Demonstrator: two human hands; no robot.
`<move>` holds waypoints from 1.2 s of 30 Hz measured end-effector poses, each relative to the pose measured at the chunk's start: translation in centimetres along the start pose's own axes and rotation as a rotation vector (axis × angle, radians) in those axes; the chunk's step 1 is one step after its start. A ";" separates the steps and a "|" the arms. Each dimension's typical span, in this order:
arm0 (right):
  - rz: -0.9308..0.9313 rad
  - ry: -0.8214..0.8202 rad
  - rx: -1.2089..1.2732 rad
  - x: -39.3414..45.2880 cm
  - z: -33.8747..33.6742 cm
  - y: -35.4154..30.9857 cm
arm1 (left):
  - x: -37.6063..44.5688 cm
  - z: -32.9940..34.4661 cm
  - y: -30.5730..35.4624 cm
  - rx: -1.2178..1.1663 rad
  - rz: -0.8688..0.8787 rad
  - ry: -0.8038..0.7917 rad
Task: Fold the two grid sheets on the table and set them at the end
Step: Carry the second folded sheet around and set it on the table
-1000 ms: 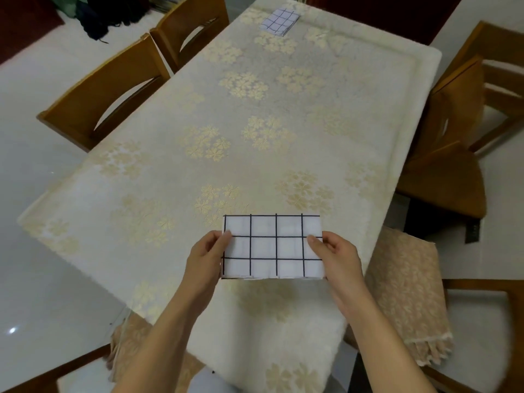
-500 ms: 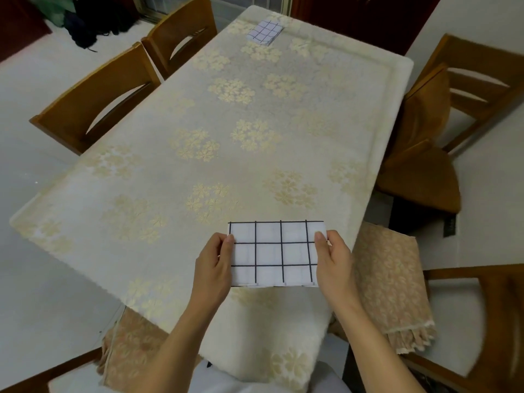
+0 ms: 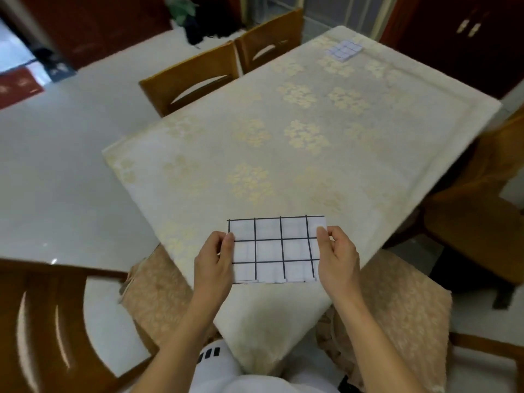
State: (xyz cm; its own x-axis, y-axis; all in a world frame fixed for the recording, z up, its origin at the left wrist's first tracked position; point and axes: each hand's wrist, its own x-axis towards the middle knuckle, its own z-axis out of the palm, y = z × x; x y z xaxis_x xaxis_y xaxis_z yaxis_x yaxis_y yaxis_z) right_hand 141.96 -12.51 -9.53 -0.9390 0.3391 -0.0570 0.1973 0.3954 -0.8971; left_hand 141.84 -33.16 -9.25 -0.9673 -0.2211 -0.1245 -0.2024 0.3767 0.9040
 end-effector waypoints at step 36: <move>-0.465 -1.158 -0.044 -34.6 23.3 -11.4 | -36.7 -26.0 -15.9 -0.138 -0.553 1.212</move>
State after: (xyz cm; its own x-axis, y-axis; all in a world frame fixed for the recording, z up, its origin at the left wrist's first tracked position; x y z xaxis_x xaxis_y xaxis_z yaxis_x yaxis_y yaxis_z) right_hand 165.61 -48.60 -7.52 -0.6134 -0.7819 -0.1108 -0.2314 0.3121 -0.9214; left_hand 184.55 -54.46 -8.43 -0.0040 -0.9939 -0.1104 -0.4338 -0.0978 0.8957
